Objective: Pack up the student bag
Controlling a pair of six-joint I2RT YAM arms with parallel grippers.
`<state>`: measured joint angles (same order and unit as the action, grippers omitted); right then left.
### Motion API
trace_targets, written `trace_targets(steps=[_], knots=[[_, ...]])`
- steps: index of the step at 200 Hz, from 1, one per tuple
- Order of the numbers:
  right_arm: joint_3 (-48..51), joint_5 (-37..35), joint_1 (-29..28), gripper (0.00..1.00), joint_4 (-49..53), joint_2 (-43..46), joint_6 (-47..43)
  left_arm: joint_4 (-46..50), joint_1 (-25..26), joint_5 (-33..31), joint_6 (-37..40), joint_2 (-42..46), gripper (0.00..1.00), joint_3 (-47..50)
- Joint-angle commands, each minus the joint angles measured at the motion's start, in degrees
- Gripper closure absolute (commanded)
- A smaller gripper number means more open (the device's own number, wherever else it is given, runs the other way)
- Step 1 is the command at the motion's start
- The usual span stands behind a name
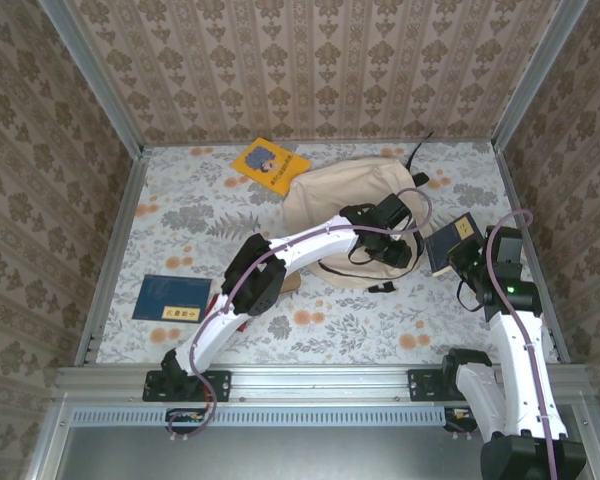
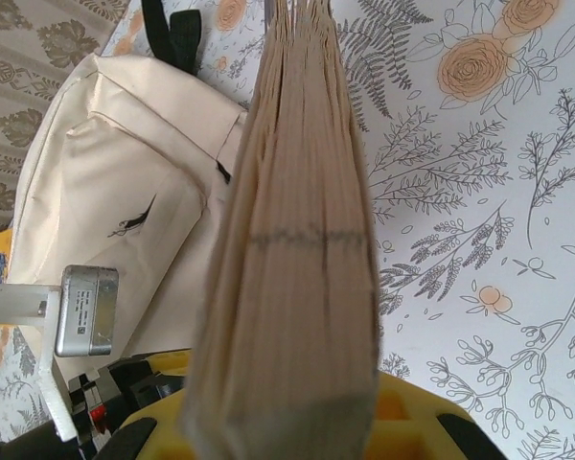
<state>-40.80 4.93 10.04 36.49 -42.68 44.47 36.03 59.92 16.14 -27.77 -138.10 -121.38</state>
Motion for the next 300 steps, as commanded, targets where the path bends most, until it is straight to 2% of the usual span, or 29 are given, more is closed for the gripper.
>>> trace_targets(steps=[1,35,55,81,114,171,216,239,272,300], knots=[[-0.41,0.87,0.46,0.95,0.7,1.44,-0.96,-1.57,-0.2,3.19,0.11,-2.12,0.69,-1.72],[-0.92,0.52,0.58,0.95,1.72,2.41,-1.14,-1.67,-0.66,3.05,-0.82,-2.6,0.74,-1.8],[-1.45,0.52,0.56,0.95,2.37,2.78,-1.31,-1.21,-0.97,2.38,-0.71,-2.39,0.87,-1.97],[-2.26,0.95,0.59,0.95,3.08,3.17,-1.57,-0.79,-1.64,0.79,0.23,-0.05,0.97,-1.82],[-3.12,4.26,0.59,0.95,2.91,3.83,-1.82,-1.34,-3.7,-1.03,1.67,6.71,1.0,0.52],[-5.51,16.75,0.2,0.94,0.91,4.82,-1.43,-3.05,-8.82,-8.31,3.69,18.49,1.0,6.09],[-1.34,24.39,-1.95,0.94,-5.33,5.16,4.29,-5.79,-10.88,-9.31,4.74,22.62,1.0,6.24],[1.54,23.32,-6.37,0.94,-11.64,4.44,7.66,-8.27,-10.88,-7.71,5.36,23.67,1.0,6.17],[3.96,15.63,-15.66,0.94,-19.2,-0.43,10.72,-9.73,-10.87,-6.58,4.83,23.68,1.0,6.07],[7.08,9.6,-19.14,0.94,-30.86,-6.69,16.02,-9.5,-10.8,-7.22,4.59,23.93,1.0,6.17]])
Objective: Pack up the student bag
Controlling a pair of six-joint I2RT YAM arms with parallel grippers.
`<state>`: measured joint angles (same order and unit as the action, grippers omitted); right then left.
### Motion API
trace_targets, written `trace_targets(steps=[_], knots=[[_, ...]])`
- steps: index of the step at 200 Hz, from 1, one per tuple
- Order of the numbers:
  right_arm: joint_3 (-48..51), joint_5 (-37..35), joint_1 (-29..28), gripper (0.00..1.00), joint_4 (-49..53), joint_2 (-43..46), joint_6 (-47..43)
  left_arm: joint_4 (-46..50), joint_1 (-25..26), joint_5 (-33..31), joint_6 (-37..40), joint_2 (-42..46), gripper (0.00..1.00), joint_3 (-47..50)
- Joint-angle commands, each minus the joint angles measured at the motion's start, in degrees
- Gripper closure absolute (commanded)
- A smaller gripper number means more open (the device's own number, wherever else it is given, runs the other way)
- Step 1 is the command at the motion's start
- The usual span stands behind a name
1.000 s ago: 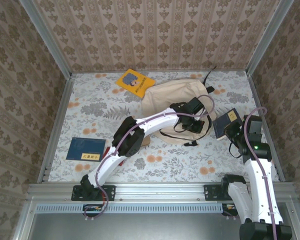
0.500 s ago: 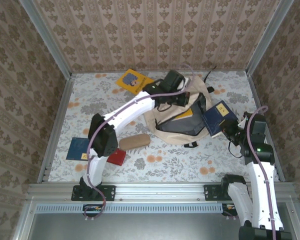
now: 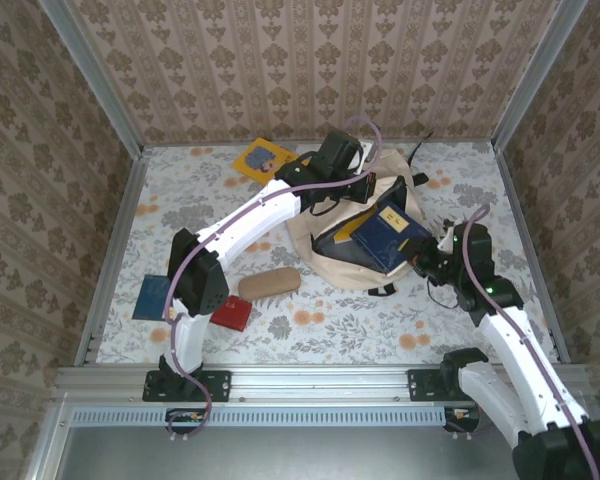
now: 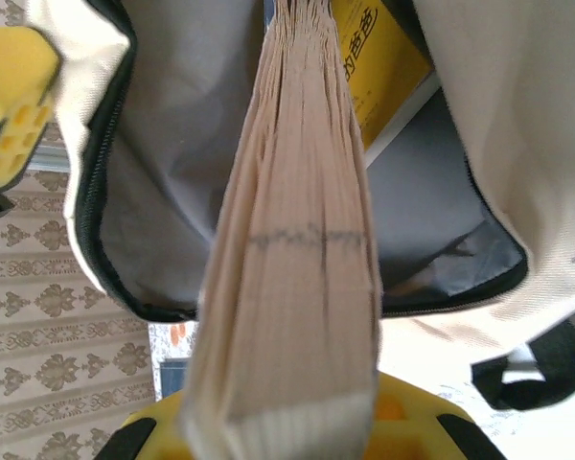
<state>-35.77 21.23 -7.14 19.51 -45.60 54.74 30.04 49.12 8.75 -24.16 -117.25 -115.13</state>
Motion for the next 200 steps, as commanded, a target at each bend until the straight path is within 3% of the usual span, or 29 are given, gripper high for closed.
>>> trace_targets(steps=[1,55,105,152,186,200], knots=[[2.12,-6.94,-2.03,0.94,-14.28,-4.04,5.96,-3.51,0.0,0.15,0.97,3.08,1.0,-0.09],[0.83,-17.26,-5.91,0.94,-35.85,-21.43,11.95,-2.41,-0.04,-1.09,1.06,4.41,1.0,-0.02],[-5.54,-29.25,-13.42,0.94,-37.85,-38.92,17.7,-1.84,-0.12,-2.46,0.83,4.85,1.0,-0.33],[-11.24,-29.47,-14.75,0.93,-41.85,-51.69,19.33,-0.69,-0.24,-3.65,1.02,5.78,1.0,-1.15],[-13.35,-25.99,-14.01,0.8,-46.17,-56.64,19.53,-0.47,-0.56,-3.82,0.64,5.89,1.0,-1.15],[-14.05,-22.49,-13.44,0.62,-46.23,-57.91,20.03,-0.35,-0.82,-3.91,0.28,5.81,1.0,-1.15]])
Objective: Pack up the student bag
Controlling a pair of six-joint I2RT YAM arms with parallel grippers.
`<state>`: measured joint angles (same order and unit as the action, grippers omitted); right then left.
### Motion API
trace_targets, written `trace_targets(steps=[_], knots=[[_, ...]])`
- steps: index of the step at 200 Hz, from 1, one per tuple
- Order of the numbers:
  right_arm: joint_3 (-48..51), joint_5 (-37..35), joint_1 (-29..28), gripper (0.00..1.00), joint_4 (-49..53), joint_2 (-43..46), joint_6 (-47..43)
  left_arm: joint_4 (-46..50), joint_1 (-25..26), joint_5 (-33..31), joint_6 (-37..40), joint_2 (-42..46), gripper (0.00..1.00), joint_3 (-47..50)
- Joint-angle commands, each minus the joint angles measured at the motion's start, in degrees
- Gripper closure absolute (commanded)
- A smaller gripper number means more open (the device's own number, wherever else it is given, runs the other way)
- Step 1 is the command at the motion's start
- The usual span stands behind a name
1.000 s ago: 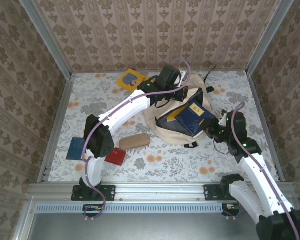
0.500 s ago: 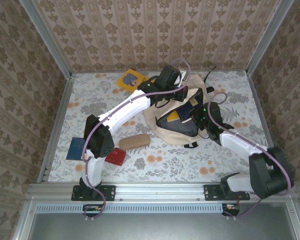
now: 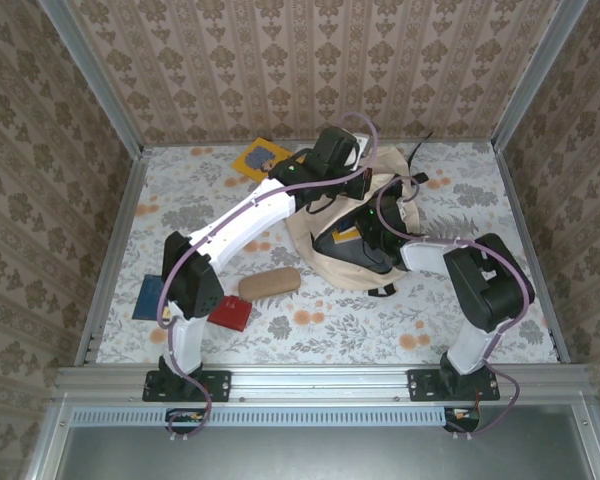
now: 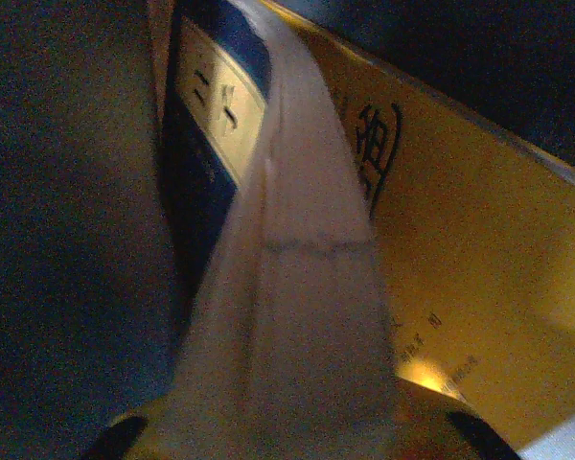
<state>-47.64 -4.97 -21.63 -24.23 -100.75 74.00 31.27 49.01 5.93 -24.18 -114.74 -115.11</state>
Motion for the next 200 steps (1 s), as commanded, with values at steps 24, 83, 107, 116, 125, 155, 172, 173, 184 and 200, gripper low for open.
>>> trace_targets(steps=[24,83,107,116,125,155,172,173,184,200], knots=[[0.16,5.01,1.56,0.4,-0.88,-0.45,1.16,-1.65,-1.29,-1.24,-0.91,2.99,1.0,-1.23],[9.26,7.25,2.78,0.35,12.69,16.72,-0.13,-2.3,-2.16,-0.05,-1.91,1.94,1.0,-0.6],[13.06,5.47,2.98,0.35,19.14,27.61,-1.66,-3.2,-2.52,1.25,-2.53,1.8,1.0,0.61],[14.16,3.78,3.02,0.34,22.98,31.87,-2.47,-3.45,-2.67,2.15,-2.64,1.72,1.0,1.13],[14.72,1.38,3.06,0.34,27.22,36.13,-3.61,-3.58,-2.82,2.91,-2.73,1.73,0.98,1.7],[13.46,-9.12,3.33,0.34,43.91,47.67,-9.57,-3.12,-4.37,2.43,-4.9,2.3,0.5,5.19],[11.72,-13.99,3.41,0.29,51.11,51.71,-13.09,-1.71,-6.54,0.21,-7.28,2.71,0.36,7.68],[11.66,-14.22,3.47,0.29,51.43,51.84,-13.31,-1.64,-6.69,0.04,-7.37,2.74,0.35,7.83],[10.81,-15.87,3.73,0.23,53.84,53.77,-15.92,-1.13,-8.16,-2.66,-8.14,3.09,0.32,9.87],[10.14,-16.41,4.32,0.16,54.72,55.87,-20.57,-1.35,-10.86,-4.7,-8.76,2.68,0.3,12.46]])
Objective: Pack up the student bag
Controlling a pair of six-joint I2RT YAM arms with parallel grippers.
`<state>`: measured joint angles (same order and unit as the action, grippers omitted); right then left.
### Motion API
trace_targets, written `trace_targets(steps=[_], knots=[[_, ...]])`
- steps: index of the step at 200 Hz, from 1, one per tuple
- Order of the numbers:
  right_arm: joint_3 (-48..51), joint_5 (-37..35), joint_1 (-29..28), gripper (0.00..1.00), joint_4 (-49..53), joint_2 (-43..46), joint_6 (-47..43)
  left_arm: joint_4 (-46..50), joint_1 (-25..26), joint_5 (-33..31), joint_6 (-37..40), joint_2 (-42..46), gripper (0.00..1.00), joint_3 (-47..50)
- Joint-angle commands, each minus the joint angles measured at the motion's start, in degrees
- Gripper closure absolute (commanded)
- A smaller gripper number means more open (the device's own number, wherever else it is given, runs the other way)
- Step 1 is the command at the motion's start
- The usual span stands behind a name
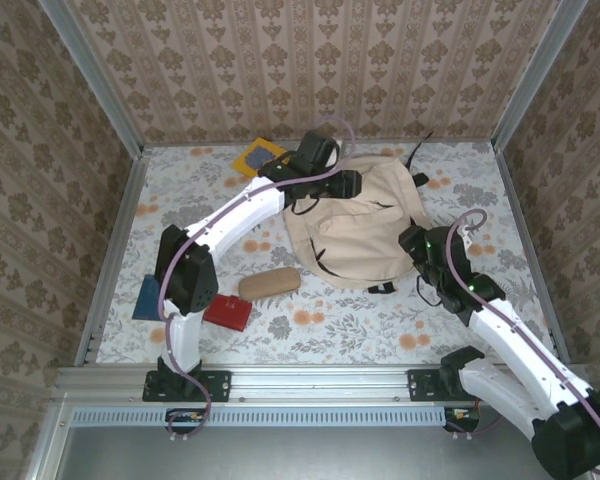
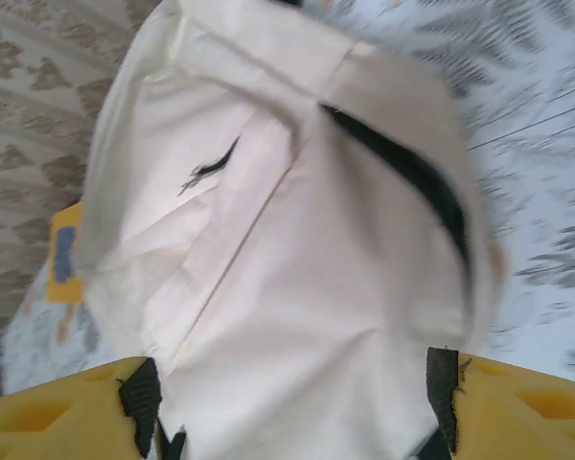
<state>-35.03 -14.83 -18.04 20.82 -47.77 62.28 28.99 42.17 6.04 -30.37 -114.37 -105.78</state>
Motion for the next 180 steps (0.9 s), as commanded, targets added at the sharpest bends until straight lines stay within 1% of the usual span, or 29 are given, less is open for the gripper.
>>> trace_targets(steps=[1,28,36,60,69,71,77,124,153,167,180], knots=[[-2.49,-6.49,0.78,0.16,9.68,2.92,-9.2,0.95,-4.29,-4.9,-2.67,2.26,0.3,3.21],[-4.36,-3.69,2.19,0.08,9.68,3.35,-14.89,-1.31,-10.56,-3.88,-4.88,-0.95,0.3,5.46],[-4.89,-2.97,2.45,0.07,11.33,3.08,-15.62,-2.88,-12.03,-3.27,-5.13,-2.37,0.31,5.67],[-5.4,-0.54,2.55,0.05,10.49,2.18,-16.68,-7.19,-15.48,-1.42,-5.52,-6.85,0.33,4.32],[-5.49,0.16,2.56,0.05,10.42,1.87,-16.71,-8.62,-15.63,-0.83,-6.06,-8.91,0.33,3.13],[-5.56,0.31,2.57,0.05,10.32,1.79,-16.73,-9.07,-17.22,-0.85,-6.25,-9.4,0.33,2.88],[-5.58,0.48,2.57,0.04,10.44,1.66,-16.75,-10.05,-17.9,-0.83,-7.19,-10.83,0.32,1.86],[-5.84,2.29,2.72,0.05,12.1,1.89,-16.5,-12.8,-20.28,-0.48,-11.3,-21.16,0.31,-7.53],[-5.18,3.37,2.69,0.06,13.28,3.25,-16.3,-15.14,-21.42,0.83,-12.87,-24.56,0.31,-9.17],[-4.9,3.58,2.76,0.06,13.8,3.78,-16.16,-15.98,-21.75,2.38,-12.95,-25.38,0.31,-9.3],[-4.71,3.67,2.81,0.06,14.06,4.01,-15.99,-15.74,-21.87,2.59,-12.79,-25.81,0.31,-9.22]])
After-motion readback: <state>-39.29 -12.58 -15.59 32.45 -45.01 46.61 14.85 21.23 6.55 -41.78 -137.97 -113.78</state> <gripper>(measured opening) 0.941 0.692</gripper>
